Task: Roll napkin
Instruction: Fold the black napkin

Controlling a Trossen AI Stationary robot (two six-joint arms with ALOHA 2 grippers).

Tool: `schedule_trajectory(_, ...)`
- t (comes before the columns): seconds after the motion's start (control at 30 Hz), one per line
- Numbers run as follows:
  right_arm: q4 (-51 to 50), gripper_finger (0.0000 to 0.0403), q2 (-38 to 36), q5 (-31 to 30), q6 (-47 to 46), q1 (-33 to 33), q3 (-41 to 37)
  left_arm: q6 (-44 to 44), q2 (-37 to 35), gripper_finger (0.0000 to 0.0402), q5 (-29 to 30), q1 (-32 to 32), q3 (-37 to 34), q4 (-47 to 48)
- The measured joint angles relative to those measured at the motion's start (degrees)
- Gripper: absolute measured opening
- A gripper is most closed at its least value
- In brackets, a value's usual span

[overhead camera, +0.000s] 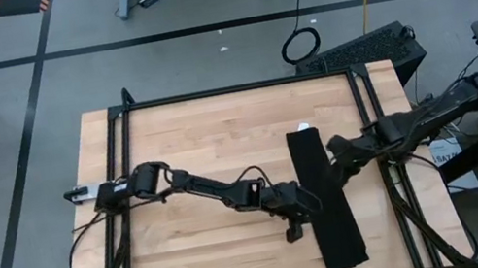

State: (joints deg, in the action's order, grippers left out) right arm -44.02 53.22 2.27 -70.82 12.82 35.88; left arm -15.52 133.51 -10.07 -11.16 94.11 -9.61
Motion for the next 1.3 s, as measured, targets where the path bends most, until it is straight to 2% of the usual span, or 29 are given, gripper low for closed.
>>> schedule_trajectory(0.17, 2.5, 0.0007, -2.0, -2.2, -9.0, 3.8, 0.0, 4.7, 2.1, 0.0100, 0.1, -0.5, 0.1, 1.4)
schedule_trajectory(0.3, 5.5, 0.0007, -1.8, -4.4, -14.1, 6.7, 0.0, 5.6, 2.4, 0.0100, 2.4, 0.0, 0.2, 10.0)
schedule_trajectory(0.43, 6.8, 0.0007, 0.1, -11.8, -18.6, 8.9, 0.0, 6.1, 0.1, 0.0091, 7.7, 0.7, 0.4, 21.3)
schedule_trajectory(0.57, 6.5, 0.0007, 4.0, -16.1, -22.5, 8.4, 0.0, 8.0, -4.0, 0.0066, 5.9, 1.4, -0.2, 27.8)
schedule_trajectory(0.77, 7.4, 0.0005, 15.1, -14.2, -22.9, 5.7, 0.0, 4.4, -10.3, 0.0030, 4.6, 1.0, 0.2, 30.3)
schedule_trajectory(0.93, 14.7, 0.0001, 24.6, -9.2, -22.8, 4.2, 0.0, 2.2, -15.0, 0.0013, 6.2, 1.4, -1.3, 43.3)
schedule_trajectory(1.0, 19.2, 0.0001, 28.2, -8.0, -23.0, 3.7, 0.0, 1.2, -18.7, 0.0008, 6.5, 1.4, -3.9, 46.9)
schedule_trajectory(1.3, 37.3, 0.0000, 41.7, -3.7, -24.5, 2.9, 2.5, -6.8, -41.2, 0.0006, 8.8, 2.6, -22.3, 46.8)
